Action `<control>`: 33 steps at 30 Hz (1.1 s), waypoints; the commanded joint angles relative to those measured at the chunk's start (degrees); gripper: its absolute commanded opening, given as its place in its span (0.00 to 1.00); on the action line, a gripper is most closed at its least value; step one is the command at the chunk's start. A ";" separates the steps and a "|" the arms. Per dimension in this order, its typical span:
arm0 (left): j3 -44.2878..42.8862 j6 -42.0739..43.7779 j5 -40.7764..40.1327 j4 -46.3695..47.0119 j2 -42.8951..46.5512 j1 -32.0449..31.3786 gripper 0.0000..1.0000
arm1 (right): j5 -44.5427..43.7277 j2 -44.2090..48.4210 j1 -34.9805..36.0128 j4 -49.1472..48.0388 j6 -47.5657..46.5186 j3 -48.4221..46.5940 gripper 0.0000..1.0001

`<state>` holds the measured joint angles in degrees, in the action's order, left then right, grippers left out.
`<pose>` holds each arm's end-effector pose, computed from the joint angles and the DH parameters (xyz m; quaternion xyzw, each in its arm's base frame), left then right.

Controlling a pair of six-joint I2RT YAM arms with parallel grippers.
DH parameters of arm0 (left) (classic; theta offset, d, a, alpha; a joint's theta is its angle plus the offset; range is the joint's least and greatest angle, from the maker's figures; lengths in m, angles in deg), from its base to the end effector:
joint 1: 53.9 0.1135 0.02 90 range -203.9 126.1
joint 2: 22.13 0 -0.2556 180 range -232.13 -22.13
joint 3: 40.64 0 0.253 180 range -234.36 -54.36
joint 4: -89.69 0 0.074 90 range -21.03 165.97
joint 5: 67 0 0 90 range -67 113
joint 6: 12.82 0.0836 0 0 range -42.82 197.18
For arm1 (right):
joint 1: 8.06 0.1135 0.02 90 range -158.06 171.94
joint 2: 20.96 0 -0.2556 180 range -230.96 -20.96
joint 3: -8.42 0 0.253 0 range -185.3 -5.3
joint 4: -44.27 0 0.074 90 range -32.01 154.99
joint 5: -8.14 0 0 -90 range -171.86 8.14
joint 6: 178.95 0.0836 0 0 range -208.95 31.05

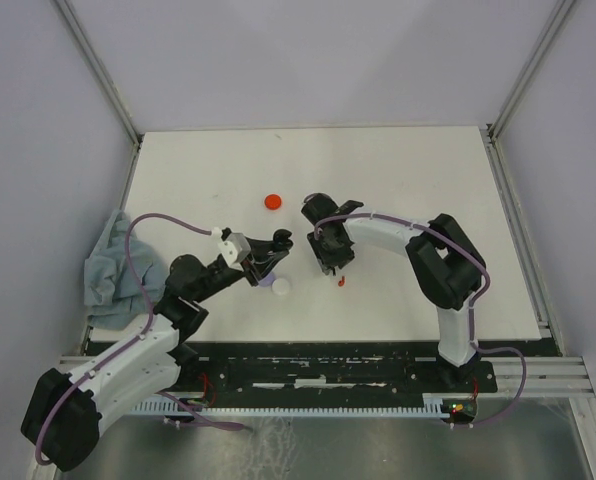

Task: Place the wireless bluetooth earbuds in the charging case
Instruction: Pick up the earbud from the center of the board.

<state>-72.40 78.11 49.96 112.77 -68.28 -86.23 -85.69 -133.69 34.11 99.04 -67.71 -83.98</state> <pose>0.1781 -0.1576 0.2574 0.3508 0.5564 -0.3458 0.6691 0.2976 0.2620 0.1092 -0.1757 0.9753 0.0399 0.1277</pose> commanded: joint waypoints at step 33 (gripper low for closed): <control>-1.39 2.02 0.11 3.79 -0.67 -0.09 0.03 | -4.86 -4.87 1.16 3.70 3.09 -4.65 0.28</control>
<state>-71.63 78.13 49.07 113.84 -68.65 -86.23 -88.51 -137.03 34.96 101.80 -64.63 -87.87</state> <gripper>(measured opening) 0.336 0.317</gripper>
